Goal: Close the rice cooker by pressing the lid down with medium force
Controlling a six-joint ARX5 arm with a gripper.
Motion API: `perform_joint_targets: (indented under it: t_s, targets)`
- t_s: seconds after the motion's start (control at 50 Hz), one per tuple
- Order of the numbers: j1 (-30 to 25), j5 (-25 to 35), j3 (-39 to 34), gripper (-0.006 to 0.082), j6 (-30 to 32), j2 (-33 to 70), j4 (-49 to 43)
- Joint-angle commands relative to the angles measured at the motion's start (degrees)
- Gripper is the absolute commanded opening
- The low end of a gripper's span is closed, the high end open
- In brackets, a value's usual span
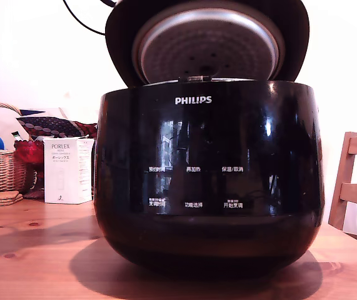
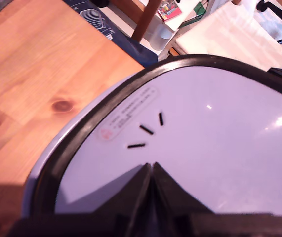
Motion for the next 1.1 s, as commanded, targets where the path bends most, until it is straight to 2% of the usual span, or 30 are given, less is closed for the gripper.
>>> perform_joint_targets:
  t_s: [0.0,0.14,0.26,0.76,1.08]
  targets:
    - [-0.90,0.28,-2.29,-0.0021,0.72,-0.28,-0.24]
    - [-0.87,0.26,-2.78,-0.0021,0.70,-2.56,0.76]
    - [-0.79,-0.26,-6.73,-0.0021,0.57,-6.12,2.89]
    - [-0.74,-6.21,-43.87,-0.0021,-5.70,-32.46,29.35]
    - [-2.05,-9.14,-63.06,-0.0021,-8.22,-43.01,45.81]
